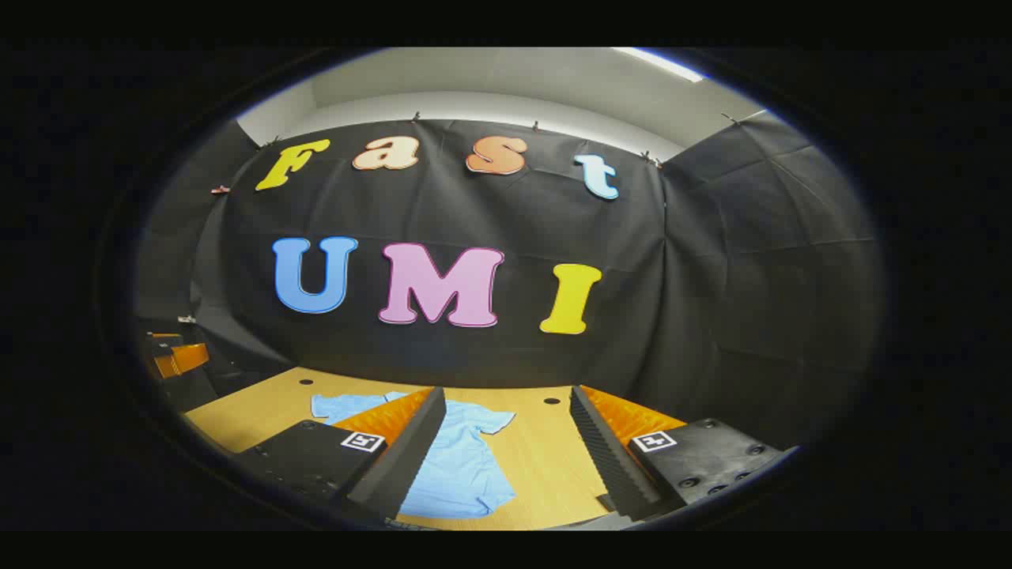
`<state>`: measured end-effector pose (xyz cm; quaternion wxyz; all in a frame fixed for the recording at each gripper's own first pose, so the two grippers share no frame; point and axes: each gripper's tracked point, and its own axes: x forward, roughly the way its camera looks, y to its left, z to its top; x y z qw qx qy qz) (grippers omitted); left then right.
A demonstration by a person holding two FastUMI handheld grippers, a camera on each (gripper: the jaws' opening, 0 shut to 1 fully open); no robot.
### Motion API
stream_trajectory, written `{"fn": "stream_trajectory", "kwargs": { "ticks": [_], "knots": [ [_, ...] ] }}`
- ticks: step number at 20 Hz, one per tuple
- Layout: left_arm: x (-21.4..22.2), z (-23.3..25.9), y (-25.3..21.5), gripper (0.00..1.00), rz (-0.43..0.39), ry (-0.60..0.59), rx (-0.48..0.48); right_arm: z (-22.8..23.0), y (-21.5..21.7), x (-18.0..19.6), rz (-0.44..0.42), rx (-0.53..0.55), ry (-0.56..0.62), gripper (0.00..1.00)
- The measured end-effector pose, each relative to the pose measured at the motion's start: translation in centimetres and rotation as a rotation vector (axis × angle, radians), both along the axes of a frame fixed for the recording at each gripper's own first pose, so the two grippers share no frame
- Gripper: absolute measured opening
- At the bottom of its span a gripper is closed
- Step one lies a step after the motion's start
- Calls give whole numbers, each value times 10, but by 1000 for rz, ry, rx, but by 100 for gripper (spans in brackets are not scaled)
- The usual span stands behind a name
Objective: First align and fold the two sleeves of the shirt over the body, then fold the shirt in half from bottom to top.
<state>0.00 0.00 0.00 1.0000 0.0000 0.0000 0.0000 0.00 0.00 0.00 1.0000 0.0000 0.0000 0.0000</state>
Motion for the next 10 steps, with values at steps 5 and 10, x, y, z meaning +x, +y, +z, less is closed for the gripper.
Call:
{"fn": "stream_trajectory", "kwargs": {
  "ticks": [5, 10],
  "knots": [
    [2, 3, 7, 98, 21, -20, 34, 4, -2, 2, -3, -11, 5, 97],
    [7, 0, -5, 98, -21, 7, 34, 0, 1, 18, 2, -1, 36, 97]
  ]
}}
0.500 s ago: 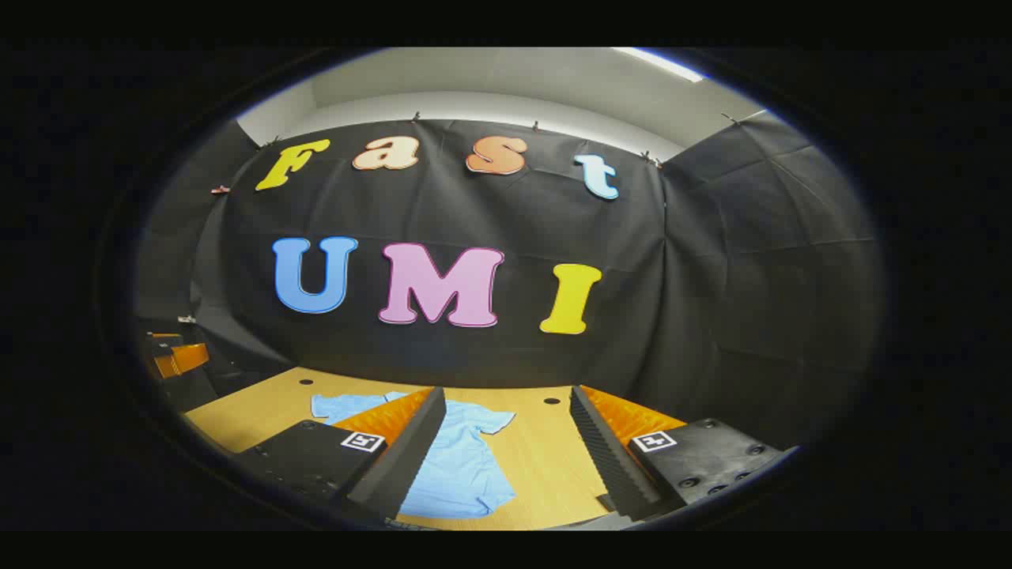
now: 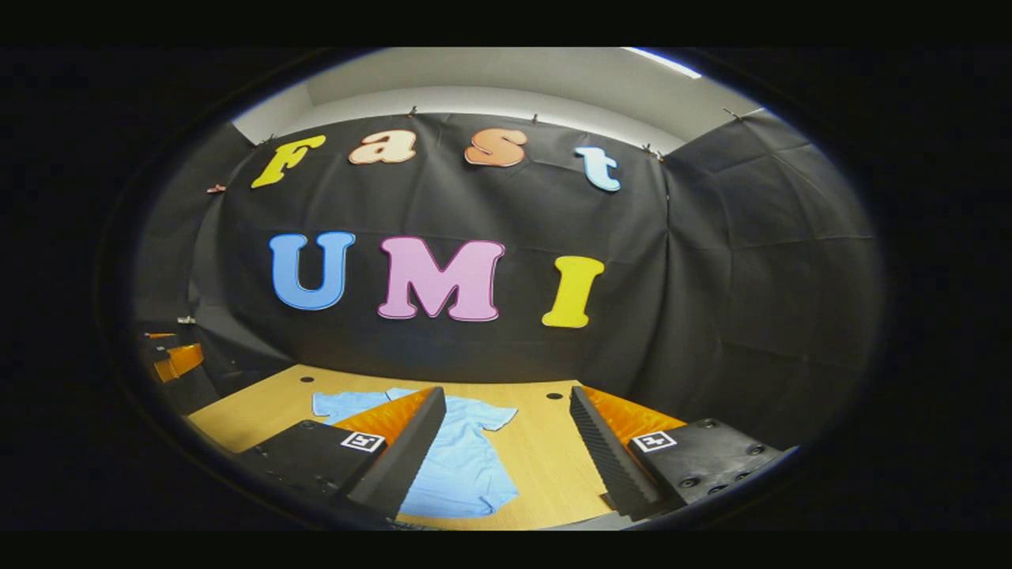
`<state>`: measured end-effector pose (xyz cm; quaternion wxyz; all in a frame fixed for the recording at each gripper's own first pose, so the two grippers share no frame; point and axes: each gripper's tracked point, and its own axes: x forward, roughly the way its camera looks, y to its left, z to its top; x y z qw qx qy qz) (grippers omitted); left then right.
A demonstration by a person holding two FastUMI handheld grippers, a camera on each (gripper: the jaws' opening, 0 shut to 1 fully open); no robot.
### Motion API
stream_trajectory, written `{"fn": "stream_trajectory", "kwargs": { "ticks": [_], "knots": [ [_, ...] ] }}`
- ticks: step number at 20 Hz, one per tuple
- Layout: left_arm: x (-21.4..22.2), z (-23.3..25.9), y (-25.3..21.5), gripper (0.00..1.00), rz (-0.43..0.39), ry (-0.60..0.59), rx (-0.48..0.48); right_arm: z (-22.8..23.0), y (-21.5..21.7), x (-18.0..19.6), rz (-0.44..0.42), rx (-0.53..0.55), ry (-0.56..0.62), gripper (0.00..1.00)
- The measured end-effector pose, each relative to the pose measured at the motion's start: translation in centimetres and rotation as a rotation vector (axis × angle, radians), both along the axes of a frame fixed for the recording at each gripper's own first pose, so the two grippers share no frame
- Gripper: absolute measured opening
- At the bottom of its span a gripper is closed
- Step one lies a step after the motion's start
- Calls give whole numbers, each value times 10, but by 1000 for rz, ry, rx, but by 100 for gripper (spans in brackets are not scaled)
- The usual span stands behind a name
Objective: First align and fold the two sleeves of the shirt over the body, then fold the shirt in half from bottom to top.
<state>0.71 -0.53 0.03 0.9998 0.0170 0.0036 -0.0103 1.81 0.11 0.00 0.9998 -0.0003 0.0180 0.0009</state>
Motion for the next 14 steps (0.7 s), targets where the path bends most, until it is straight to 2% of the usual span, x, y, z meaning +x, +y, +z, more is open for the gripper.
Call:
{"fn": "stream_trajectory", "kwargs": {
  "ticks": [3, 9, 14],
  "knots": [
    [9, -7, -7, 98, -21, 29, 7, 2, -2, 12, -6, -12, -5, 97],
    [42, -11, -10, 98, -7, 66, -5, -11, 3, 49, 14, -16, 36, 97],
    [61, -10, -15, 98, 9, 80, -19, -29, 9, 101, 48, -53, 94, 98]
  ]
}}
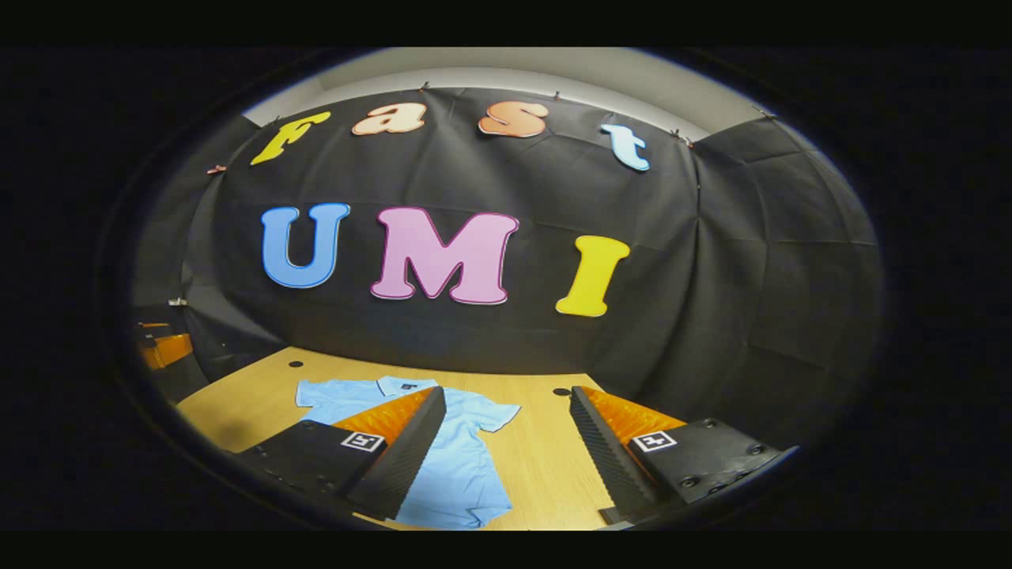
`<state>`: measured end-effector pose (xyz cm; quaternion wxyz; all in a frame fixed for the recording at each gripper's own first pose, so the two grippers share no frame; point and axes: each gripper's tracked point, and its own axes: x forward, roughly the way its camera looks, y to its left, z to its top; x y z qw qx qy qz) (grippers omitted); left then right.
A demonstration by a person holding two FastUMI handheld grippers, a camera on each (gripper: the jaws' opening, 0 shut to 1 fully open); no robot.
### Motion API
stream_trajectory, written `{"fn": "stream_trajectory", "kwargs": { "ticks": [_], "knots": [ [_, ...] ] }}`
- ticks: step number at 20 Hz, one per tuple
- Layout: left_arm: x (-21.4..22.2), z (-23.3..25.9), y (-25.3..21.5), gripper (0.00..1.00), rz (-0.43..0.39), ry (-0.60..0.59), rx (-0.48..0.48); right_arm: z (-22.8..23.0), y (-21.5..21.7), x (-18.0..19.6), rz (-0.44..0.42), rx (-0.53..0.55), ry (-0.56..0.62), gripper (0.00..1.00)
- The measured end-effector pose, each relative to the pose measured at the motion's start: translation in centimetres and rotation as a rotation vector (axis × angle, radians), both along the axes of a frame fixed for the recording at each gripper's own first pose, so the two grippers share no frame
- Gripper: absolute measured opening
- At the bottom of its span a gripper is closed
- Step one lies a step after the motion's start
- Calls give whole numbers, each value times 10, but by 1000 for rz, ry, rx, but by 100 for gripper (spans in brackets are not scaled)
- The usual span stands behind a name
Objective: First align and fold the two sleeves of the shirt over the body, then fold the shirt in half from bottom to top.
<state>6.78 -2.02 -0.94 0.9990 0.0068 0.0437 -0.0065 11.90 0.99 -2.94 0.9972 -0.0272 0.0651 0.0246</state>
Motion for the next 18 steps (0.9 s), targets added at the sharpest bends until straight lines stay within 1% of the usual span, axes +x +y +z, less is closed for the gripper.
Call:
{"fn": "stream_trajectory", "kwargs": {
  "ticks": [2, 6, 8, 11, 12, 13, 14, 16, 18],
  "knots": [
    [4, 0, -4, 98, -2, 5, 5, -11, 2, 31, 7, -5, 37, 97],
    [15, 5, -6, 98, 12, -1, 8, -60, 4, 98, 15, -16, 205, 98],
    [21, 2, 0, 98, 53, 11, 13, -88, 9, 134, 38, -12, 290, 98],
    [23, -2, 10, 98, 128, 35, 19, -122, 10, 183, 42, -16, 359, 98],
    [22, -6, 16, 98, 167, 50, 24, -135, 11, 197, 43, -16, 382, 97],
    [20, -9, 23, 98, 209, 65, 27, -164, 5, 225, 30, -19, 430, 98],
    [18, -13, 26, 98, 239, 81, 28, -175, 0, 238, 17, -20, 449, 98],
    [17, -22, 25, 99, 274, 104, 34, -198, -9, 265, -8, -28, 464, 98],
    [12, -31, 22, 98, 308, 126, 58, -222, -10, 287, -8, -20, 494, 97]
  ]
}}
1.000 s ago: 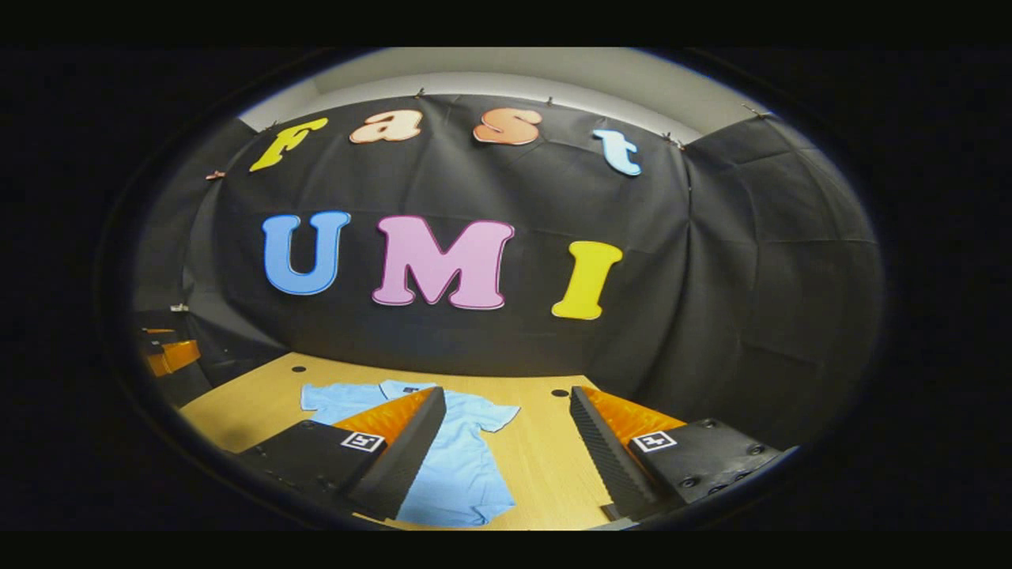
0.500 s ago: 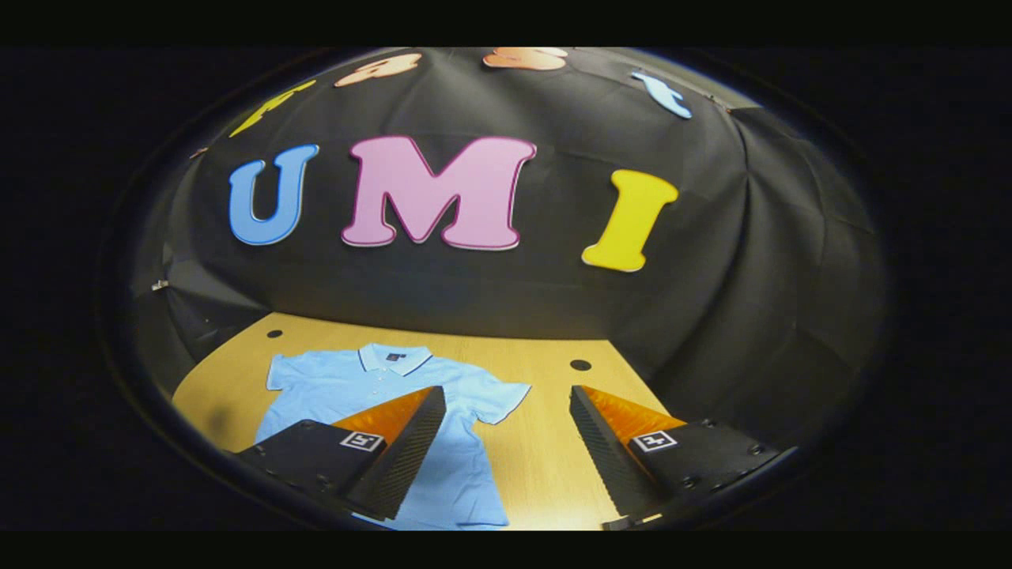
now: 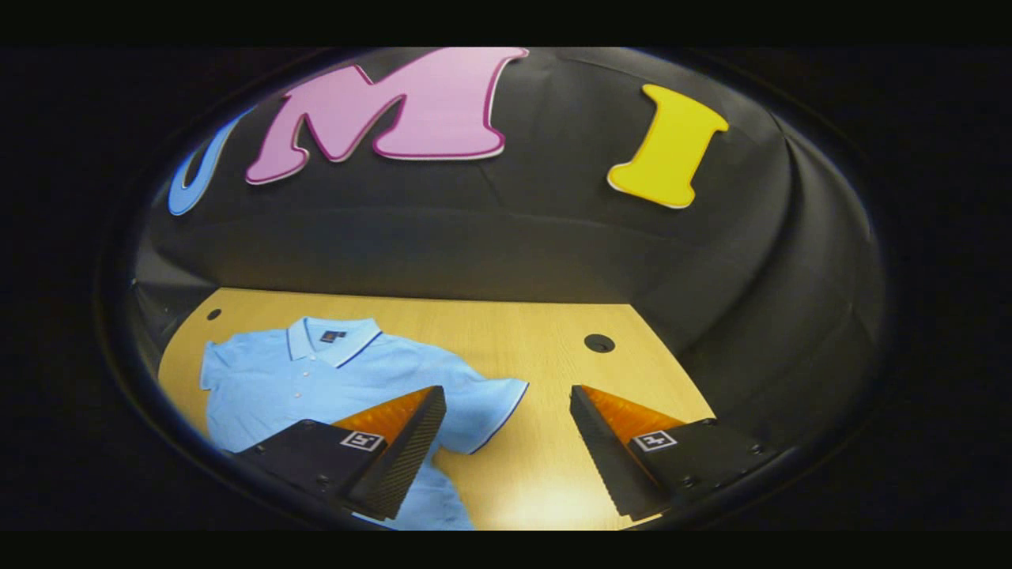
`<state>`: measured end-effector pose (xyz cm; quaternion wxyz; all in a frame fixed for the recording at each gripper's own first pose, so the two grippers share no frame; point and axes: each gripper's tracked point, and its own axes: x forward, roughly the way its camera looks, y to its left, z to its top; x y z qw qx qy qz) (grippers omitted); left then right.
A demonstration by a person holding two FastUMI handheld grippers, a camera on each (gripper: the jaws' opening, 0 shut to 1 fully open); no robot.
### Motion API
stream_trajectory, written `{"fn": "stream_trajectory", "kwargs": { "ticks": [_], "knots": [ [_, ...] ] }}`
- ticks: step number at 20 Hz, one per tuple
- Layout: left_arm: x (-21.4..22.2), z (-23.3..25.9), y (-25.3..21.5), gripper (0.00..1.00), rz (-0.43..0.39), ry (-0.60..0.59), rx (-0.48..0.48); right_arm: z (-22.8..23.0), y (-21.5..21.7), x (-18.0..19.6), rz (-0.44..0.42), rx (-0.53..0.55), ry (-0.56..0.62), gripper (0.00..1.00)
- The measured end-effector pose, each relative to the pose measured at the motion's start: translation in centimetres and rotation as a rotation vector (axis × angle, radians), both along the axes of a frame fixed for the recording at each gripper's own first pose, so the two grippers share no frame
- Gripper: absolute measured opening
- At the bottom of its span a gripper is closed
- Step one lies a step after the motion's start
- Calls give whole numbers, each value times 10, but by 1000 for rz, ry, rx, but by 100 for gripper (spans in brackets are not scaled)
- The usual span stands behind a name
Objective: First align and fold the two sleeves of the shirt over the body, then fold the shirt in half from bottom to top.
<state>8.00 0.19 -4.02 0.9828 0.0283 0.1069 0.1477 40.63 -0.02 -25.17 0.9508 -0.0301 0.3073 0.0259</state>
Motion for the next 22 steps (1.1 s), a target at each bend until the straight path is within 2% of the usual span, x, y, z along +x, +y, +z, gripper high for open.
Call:
{"fn": "stream_trajectory", "kwargs": {
  "ticks": [5, 8, 12, 14, 17, 18, 19, 20, 21, 22],
  "knots": [
    [-3, -22, -20, 99, 16, 77, 15, -63, -2, 54, 16, -28, 74, 96],
    [1, -25, -34, 97, 21, 88, 9, -99, -1, 57, 15, -18, 152, 99],
    [6, -25, -47, 97, 28, 86, -64, -123, -5, 54, 35, -63, 191, 98],
    [7, -17, -53, 98, 24, 60, -97, -129, 1, 48, 38, -5, 222, 98],
    [14, -13, -53, 98, 27, 47, -100, -136, 6, 49, -4, 108, 260, 96],
    [14, -16, -52, 98, 28, 50, -101, -139, 6, 53, 6, 101, 256, 90],
    [15, -20, -51, 98, 31, 54, -101, -134, 6, 50, 28, 99, 243, 93],
    [15, -21, -50, 98, 31, 59, -101, -135, 11, 51, 49, 96, 241, 87],
    [15, -26, -50, 98, 32, 65, -102, -136, 18, 51, 69, 98, 228, 80],
    [15, -30, -50, 98, 32, 72, -105, -135, 23, 51, 79, 96, 229, 64]
  ]
}}
